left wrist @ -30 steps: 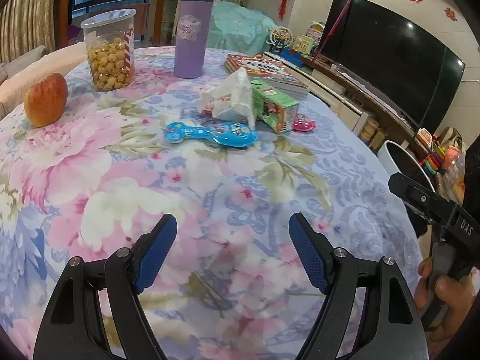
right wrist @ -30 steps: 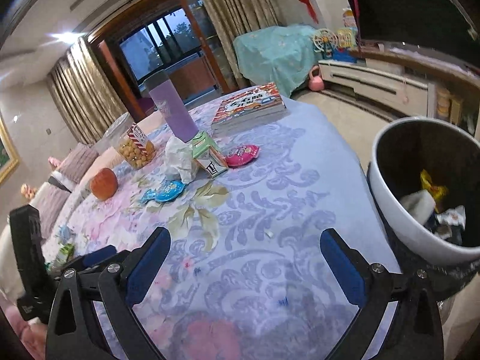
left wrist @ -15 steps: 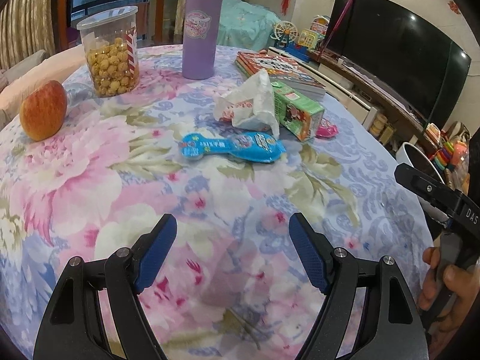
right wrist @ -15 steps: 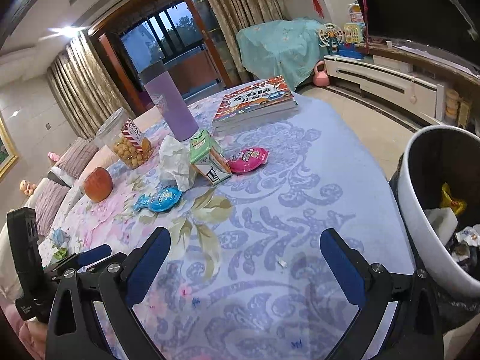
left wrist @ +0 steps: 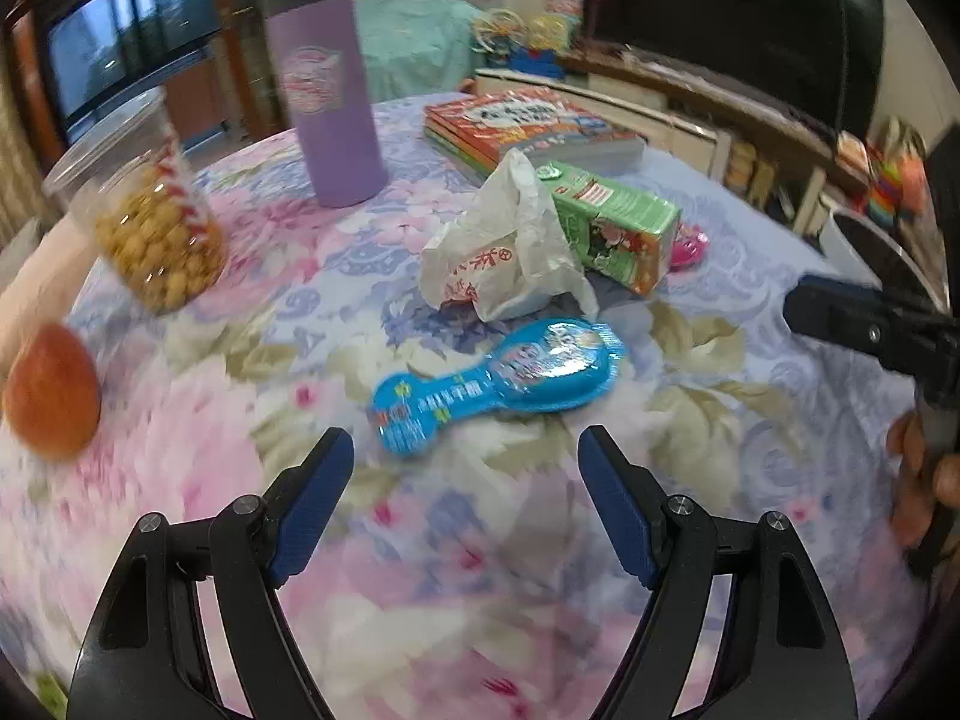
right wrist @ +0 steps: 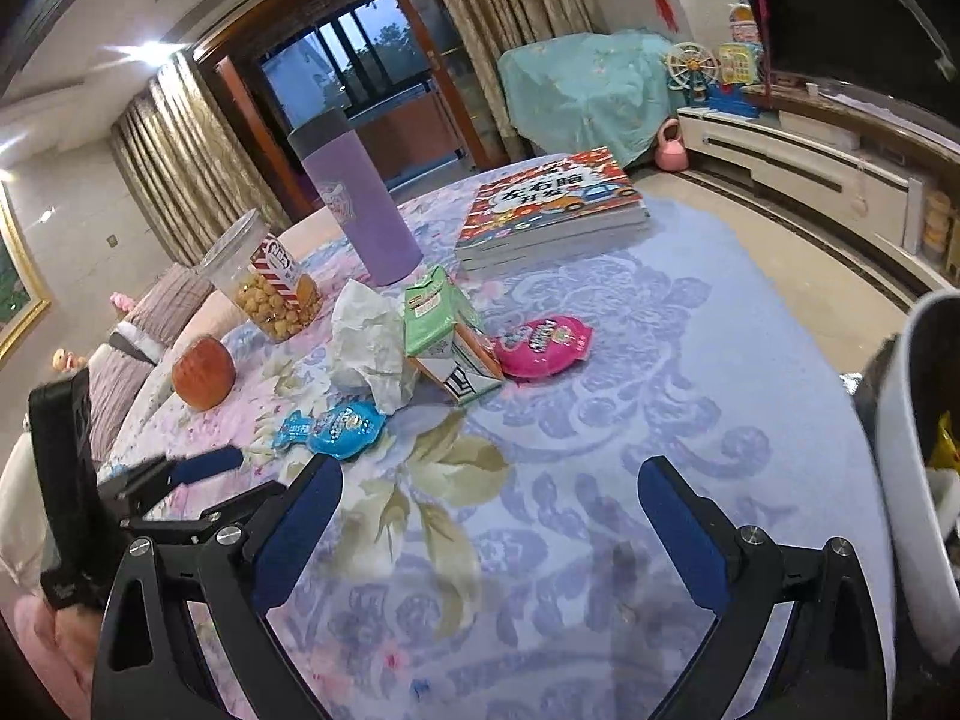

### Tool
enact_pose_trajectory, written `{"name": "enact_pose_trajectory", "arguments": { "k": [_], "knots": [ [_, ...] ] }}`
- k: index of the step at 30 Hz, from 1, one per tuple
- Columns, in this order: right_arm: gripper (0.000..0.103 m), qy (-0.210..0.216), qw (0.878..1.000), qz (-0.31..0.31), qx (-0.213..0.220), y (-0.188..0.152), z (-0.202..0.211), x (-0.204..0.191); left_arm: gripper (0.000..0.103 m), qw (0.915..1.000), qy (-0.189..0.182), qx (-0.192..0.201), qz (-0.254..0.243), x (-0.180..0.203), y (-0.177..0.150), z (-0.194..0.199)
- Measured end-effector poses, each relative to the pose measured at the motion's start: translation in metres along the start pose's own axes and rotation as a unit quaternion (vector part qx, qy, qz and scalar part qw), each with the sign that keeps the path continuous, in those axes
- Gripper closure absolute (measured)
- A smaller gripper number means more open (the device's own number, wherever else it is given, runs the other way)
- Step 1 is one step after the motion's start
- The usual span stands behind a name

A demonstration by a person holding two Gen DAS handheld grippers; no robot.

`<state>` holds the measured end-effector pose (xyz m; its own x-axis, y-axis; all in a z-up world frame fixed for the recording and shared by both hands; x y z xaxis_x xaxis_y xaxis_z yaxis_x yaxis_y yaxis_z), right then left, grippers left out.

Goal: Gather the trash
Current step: 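Move both open grippers back toward the blue lollipop packet and green carton, then grasp the blue lollipop packet with the left gripper while the right grasps the green milk carton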

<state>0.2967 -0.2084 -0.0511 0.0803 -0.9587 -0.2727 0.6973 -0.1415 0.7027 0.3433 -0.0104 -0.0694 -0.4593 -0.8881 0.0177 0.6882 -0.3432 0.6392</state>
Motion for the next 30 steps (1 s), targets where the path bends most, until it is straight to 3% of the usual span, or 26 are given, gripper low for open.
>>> {"name": "enact_pose_trajectory", "arguments": {
  "k": [10, 13, 15, 18, 19, 21, 30],
  "knots": [
    [0.015, -0.002, 0.999, 0.031, -0.008, 0.024, -0.039, -0.012, 0.026, 0.9966, -0.028, -0.025, -0.073, -0.002, 0.013, -0.029],
    [0.018, 0.004, 0.999, 0.041, -0.016, 0.03, -0.054, -0.018, 0.044, 0.9955, -0.049, -0.027, -0.077, 0.002, 0.012, -0.029],
    [0.022, 0.003, 0.999, 0.05, -0.018, 0.032, -0.059, -0.022, 0.062, 0.9944, -0.06, -0.028, -0.082, 0.006, 0.01, -0.027],
    [0.044, -0.003, 0.998, 0.056, -0.025, 0.034, -0.068, -0.025, 0.083, 0.993, -0.063, -0.03, -0.096, 0.018, 0.008, -0.024],
    [0.059, -0.003, 0.998, 0.054, -0.03, 0.034, -0.07, -0.024, 0.083, 0.993, -0.057, -0.03, -0.099, 0.022, 0.006, -0.023],
    [0.066, -0.007, 0.998, 0.05, -0.034, 0.033, -0.07, -0.023, 0.083, 0.9934, -0.048, -0.029, -0.1, 0.027, 0.004, -0.019],
    [0.066, 0.008, 1.0, 0.014, -0.013, 0.014, -0.022, -0.003, 0.084, 0.9969, -0.064, -0.019, -0.041, 0.041, -0.02, 0.009]
  ]
}}
Point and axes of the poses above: each gripper's, at about its wrist camera, not at the fingertips, and z roughly against the way its jaws point, x to its right, y to its top, the point moved 2 cm from there along -z, roughly the way its jaws point, and after that the axes turned 7 degrees about -y, right-handed, at the moved point
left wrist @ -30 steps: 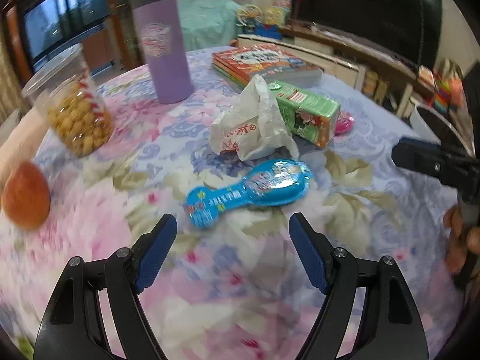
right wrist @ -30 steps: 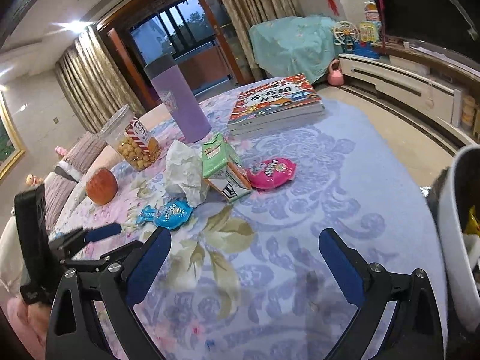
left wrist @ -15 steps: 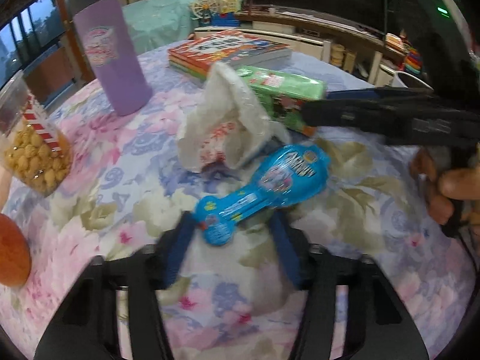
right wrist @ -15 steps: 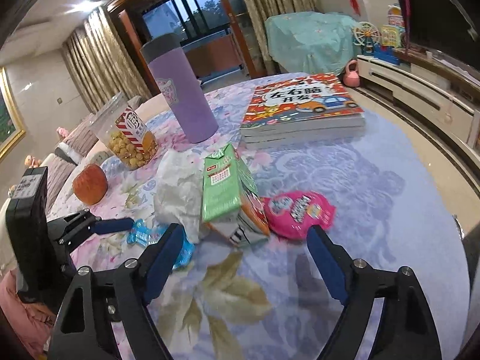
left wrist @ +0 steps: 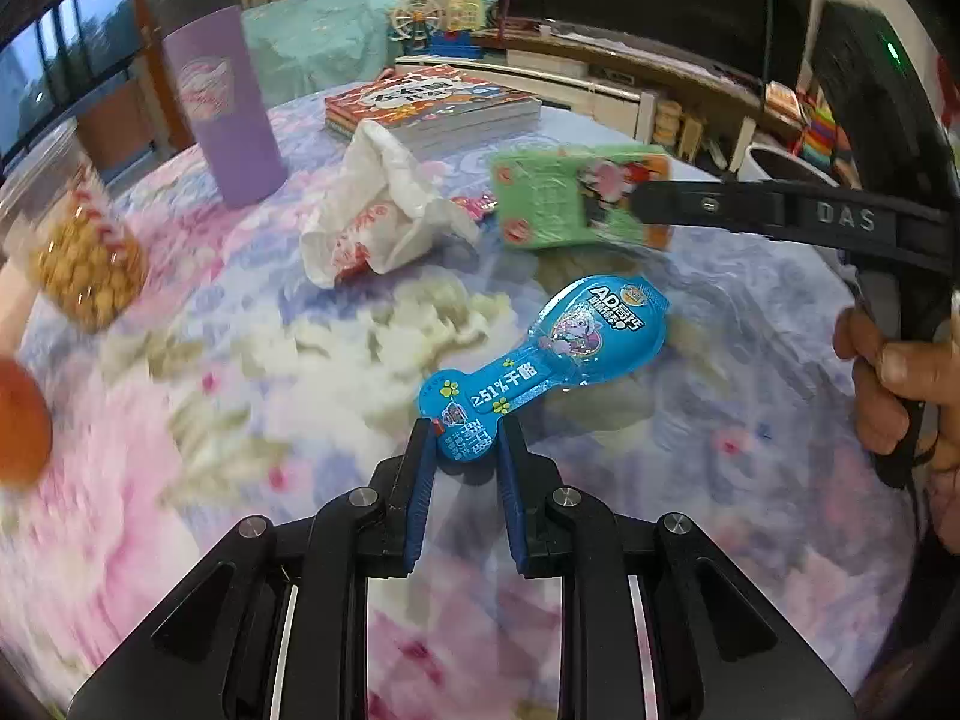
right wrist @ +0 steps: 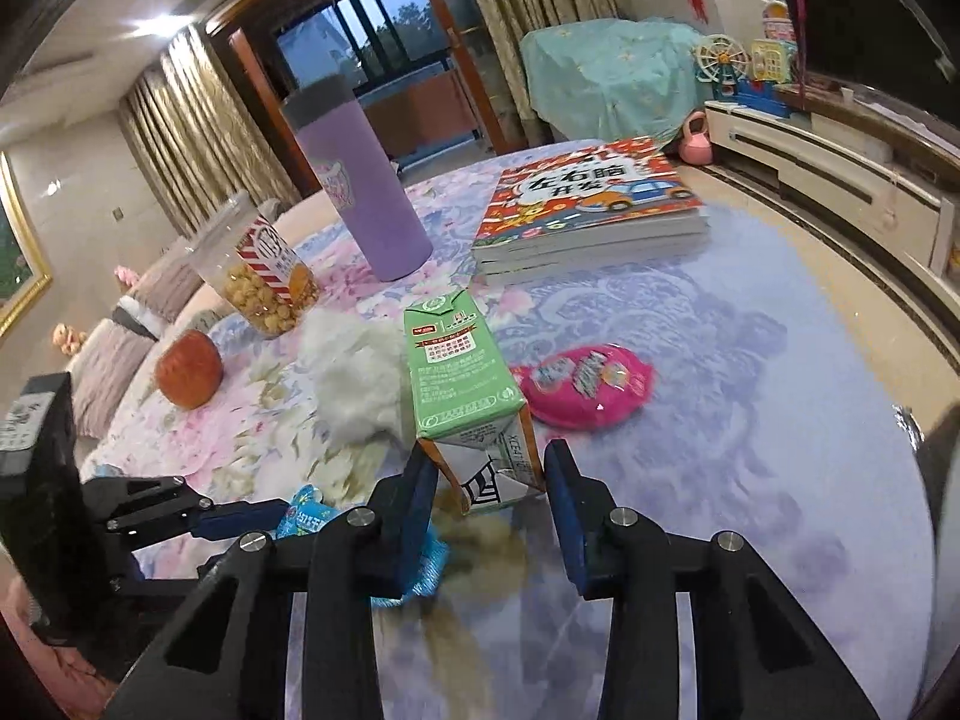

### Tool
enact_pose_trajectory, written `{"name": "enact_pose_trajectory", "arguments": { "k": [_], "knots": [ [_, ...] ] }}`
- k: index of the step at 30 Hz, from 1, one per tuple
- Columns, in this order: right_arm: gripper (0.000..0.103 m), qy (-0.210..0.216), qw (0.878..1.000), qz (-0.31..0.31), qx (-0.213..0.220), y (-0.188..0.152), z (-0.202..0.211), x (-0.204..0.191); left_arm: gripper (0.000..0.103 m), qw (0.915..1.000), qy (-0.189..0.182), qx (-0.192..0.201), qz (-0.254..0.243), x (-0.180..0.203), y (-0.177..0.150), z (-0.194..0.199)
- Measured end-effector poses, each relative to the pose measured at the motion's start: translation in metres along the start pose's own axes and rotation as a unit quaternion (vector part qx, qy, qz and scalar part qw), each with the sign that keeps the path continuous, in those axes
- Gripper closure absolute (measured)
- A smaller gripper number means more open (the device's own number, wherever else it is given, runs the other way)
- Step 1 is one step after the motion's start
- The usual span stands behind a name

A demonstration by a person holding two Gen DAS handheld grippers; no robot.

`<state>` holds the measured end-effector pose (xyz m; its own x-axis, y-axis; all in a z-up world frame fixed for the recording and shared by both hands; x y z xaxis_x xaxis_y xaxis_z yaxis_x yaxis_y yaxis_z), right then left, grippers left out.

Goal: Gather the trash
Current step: 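Grasp the blue lollipop packet with the left gripper while the right grasps the green milk carton, then carry the blue lollipop packet and green carton over the trash bin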

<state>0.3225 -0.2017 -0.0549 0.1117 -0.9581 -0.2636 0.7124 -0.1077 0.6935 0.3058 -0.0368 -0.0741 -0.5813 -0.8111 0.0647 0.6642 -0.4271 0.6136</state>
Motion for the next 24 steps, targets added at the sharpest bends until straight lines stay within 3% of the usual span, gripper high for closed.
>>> {"name": "enact_pose_trajectory", "arguments": {
  "k": [11, 24],
  "knots": [
    [0.067, 0.0, 0.999, -0.048, 0.017, -0.044, 0.069, 0.035, 0.084, 0.9974, -0.024, 0.028, 0.062, 0.036, -0.034, 0.03],
    [0.067, -0.015, 0.995, -0.098, 0.03, -0.083, 0.109, 0.064, 0.084, 0.9972, -0.041, 0.034, 0.053, 0.076, -0.041, 0.034]
  ]
}}
Point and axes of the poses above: each gripper's, at about its wrist camera, not at the fingertips, and z roughly against the way its jaws point, x to its right, y to its top, the point moved 2 cm from there along -z, roughly the way its jaws point, and after that the axes turned 7 degrees about -y, right-handed, at the moved point
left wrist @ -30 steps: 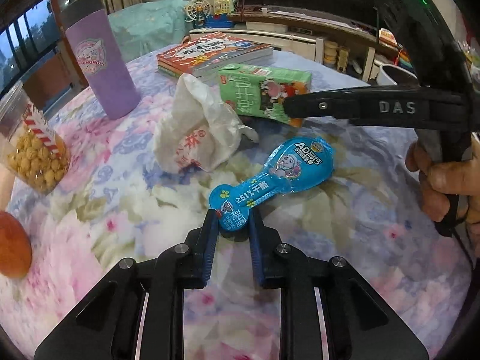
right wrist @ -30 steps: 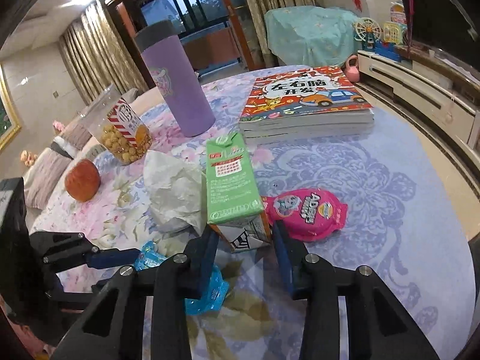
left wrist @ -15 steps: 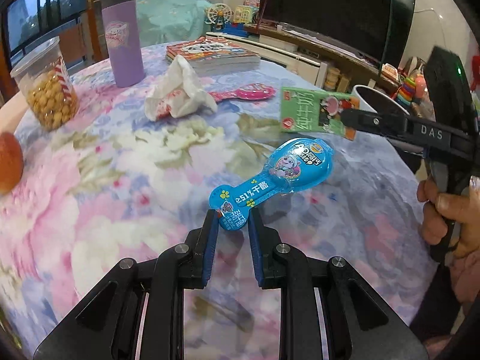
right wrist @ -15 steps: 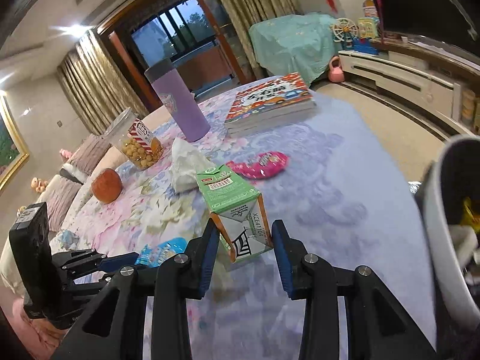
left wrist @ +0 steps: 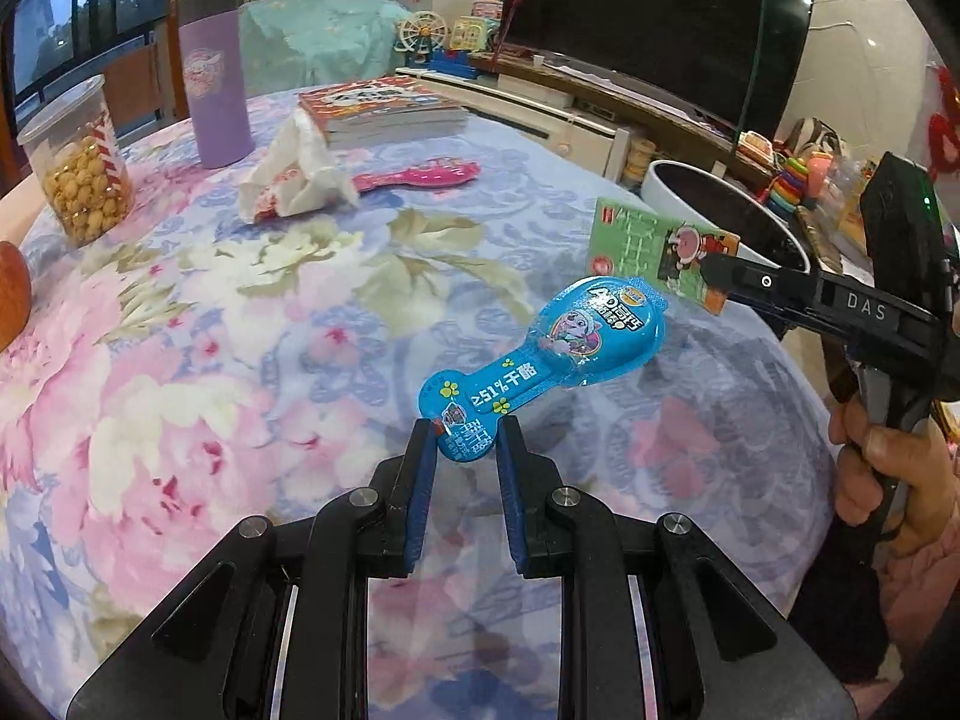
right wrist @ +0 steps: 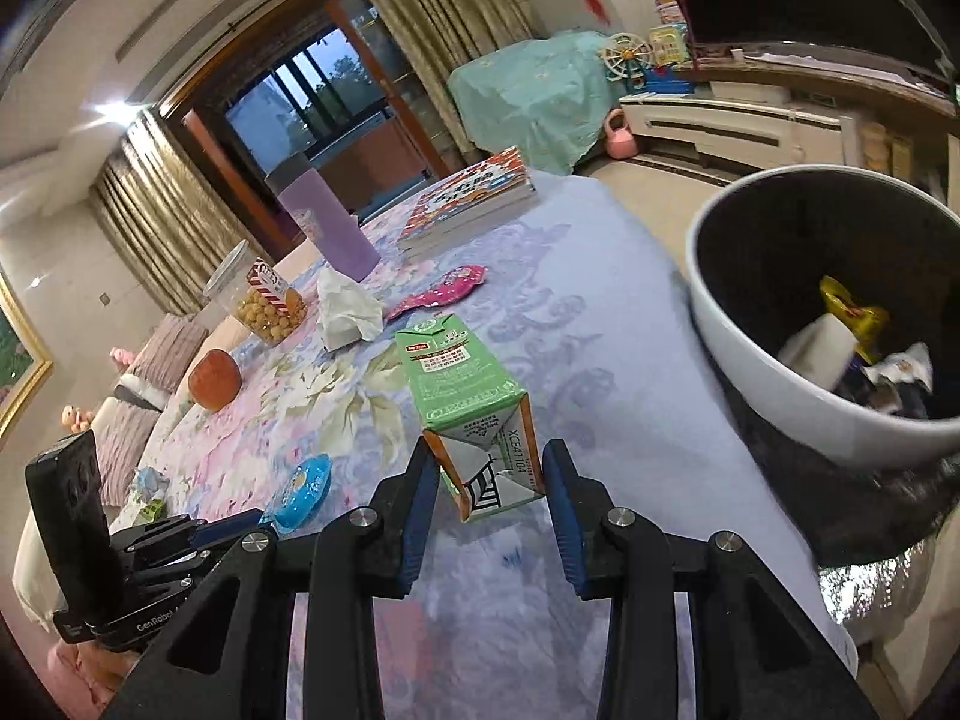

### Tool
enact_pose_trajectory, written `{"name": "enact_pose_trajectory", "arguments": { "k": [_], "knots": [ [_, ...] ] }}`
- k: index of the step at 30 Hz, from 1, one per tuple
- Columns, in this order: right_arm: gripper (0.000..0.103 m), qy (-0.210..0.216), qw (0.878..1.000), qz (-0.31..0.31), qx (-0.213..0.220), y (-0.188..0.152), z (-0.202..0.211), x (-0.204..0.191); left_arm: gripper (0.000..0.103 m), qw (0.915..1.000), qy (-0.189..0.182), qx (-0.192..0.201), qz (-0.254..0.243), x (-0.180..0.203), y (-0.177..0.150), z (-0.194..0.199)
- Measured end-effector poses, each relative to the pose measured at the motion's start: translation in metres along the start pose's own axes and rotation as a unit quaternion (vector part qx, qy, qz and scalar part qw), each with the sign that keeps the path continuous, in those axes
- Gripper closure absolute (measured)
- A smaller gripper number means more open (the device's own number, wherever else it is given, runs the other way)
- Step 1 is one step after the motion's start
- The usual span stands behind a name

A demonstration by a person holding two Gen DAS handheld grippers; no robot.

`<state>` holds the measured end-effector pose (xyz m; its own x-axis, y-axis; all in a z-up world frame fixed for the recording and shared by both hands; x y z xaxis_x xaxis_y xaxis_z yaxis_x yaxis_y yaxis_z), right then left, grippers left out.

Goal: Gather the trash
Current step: 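Carry the blue lollipop packet and green carton over the trash bin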

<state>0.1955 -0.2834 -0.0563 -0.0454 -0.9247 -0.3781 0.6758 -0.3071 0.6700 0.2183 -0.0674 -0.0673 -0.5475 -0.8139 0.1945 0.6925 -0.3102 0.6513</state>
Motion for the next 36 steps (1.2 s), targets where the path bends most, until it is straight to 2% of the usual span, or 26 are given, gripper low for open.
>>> {"name": "enact_pose_trajectory", "arguments": {
  "k": [4, 8, 12, 14, 18, 20, 22, 24, 30, 36],
  "knots": [
    [0.068, -0.004, 1.0, -0.009, 0.008, -0.002, 0.011, 0.008, 0.084, 1.0, -0.002, 0.001, -0.007, 0.01, 0.002, -0.003],
    [0.066, -0.005, 1.0, 0.001, -0.006, -0.006, 0.008, 0.01, 0.084, 1.0, -0.001, 0.003, -0.006, 0.013, 0.001, -0.002],
    [0.057, 0.001, 0.999, 0.017, -0.03, -0.006, 0.0, 0.004, 0.084, 1.0, 0.007, 0.003, 0.003, 0.006, -0.003, 0.002],
    [0.044, -0.011, 0.998, 0.044, -0.033, -0.005, -0.004, -0.003, 0.084, 0.9999, 0.01, 0.003, 0.008, 0.002, -0.005, 0.004],
    [0.042, -0.016, 0.997, 0.067, -0.042, -0.002, -0.014, -0.01, 0.084, 0.9998, 0.012, 0.003, 0.013, 0.001, -0.007, 0.007],
    [0.049, -0.023, 0.995, 0.08, -0.049, -0.003, -0.02, -0.012, 0.084, 0.9999, 0.011, 0.003, 0.012, 0.003, -0.007, 0.006],
    [0.063, -0.025, 0.995, 0.082, -0.054, -0.005, -0.023, -0.011, 0.084, 0.9999, 0.009, 0.002, 0.011, 0.005, -0.007, 0.005],
    [0.069, -0.02, 0.996, 0.073, -0.051, -0.006, -0.018, -0.007, 0.084, 1.0, 0.005, 0.003, 0.008, 0.01, -0.005, 0.004],
    [0.07, -0.02, 0.999, 0.034, -0.014, -0.003, 0.016, 0.013, 0.084, 0.9999, -0.011, 0.004, -0.01, 0.032, 0.005, -0.004],
    [0.07, -0.041, 0.999, 0.004, 0.018, 0.001, 0.051, 0.042, 0.084, 0.9991, -0.03, 0.007, -0.029, 0.06, 0.019, -0.015]
  ]
}}
Point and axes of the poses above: each gripper's, at about its wrist camera, not at the fingertips, and z roughly against the way its jaws point, x to its right, y to its top, the point moved 2 cm from there along -z, roughly the way its jaws point, and after that the axes turned 7 degrees about -y, right-handed, at the moved point
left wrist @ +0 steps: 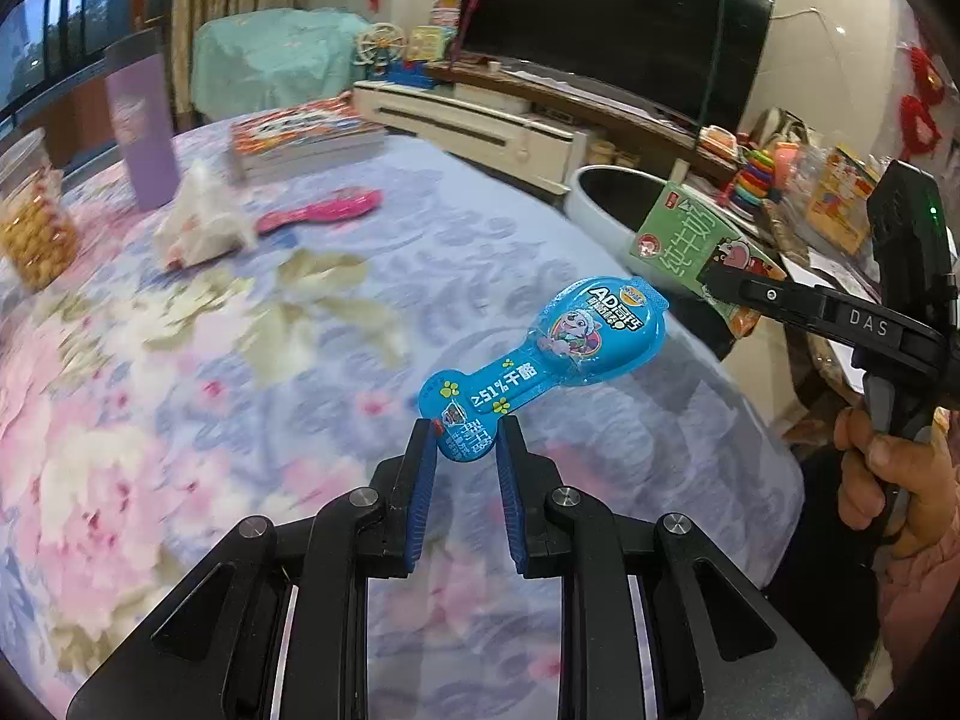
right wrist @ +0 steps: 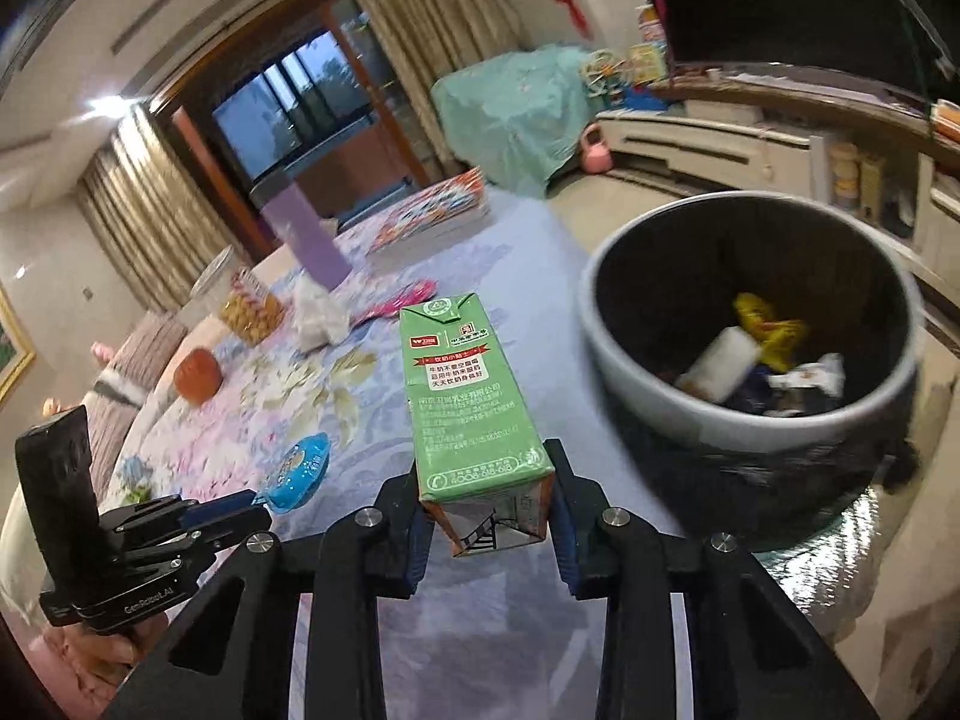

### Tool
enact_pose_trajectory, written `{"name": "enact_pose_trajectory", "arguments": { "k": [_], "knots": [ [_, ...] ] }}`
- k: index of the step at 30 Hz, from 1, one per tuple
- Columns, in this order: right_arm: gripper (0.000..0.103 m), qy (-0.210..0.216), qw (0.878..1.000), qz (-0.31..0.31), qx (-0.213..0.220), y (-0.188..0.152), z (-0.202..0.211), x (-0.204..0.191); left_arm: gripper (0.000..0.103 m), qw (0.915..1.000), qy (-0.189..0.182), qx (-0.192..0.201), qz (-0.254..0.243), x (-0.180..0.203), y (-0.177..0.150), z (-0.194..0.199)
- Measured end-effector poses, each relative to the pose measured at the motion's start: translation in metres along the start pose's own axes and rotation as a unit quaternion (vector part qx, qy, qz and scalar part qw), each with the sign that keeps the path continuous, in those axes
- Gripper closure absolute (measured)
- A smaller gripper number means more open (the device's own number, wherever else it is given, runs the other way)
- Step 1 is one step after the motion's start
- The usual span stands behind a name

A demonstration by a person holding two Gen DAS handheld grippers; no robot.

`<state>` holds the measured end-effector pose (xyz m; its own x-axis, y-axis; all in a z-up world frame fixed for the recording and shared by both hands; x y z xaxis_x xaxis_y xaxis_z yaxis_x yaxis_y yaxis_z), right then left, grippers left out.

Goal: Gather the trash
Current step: 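Carry the blue lollipop packet and green carton over the trash bin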

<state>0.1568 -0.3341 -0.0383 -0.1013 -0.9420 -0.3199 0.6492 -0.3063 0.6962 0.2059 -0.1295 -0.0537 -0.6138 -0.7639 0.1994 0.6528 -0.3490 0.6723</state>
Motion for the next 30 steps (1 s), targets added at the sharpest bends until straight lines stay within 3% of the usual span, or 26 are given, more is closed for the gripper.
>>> {"name": "enact_pose_trajectory", "arguments": {
  "k": [10, 30],
  "knots": [
    [0.07, -0.037, 0.998, -0.033, 0.028, 0.011, 0.028, 0.047, 0.084, 0.9989, -0.019, 0.0, -0.043, 0.047, 0.031, -0.021],
    [0.07, -0.071, 0.995, -0.062, 0.042, 0.039, 0.031, 0.092, 0.084, 0.9945, 0.003, -0.023, -0.102, 0.094, 0.094, -0.075]
  ]
}}
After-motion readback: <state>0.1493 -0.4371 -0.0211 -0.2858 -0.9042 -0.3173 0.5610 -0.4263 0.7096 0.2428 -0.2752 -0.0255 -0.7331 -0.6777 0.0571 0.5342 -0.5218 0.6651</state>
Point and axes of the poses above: each gripper's, at about its wrist camera, not at the fingertips, and z roughly against the way its jaws point, x to its right, y to its top, the point moved 2 cm from there along -z, roughly the way its jaws point, and after that the axes turned 7 degrees about -y, right-handed, at the moved point
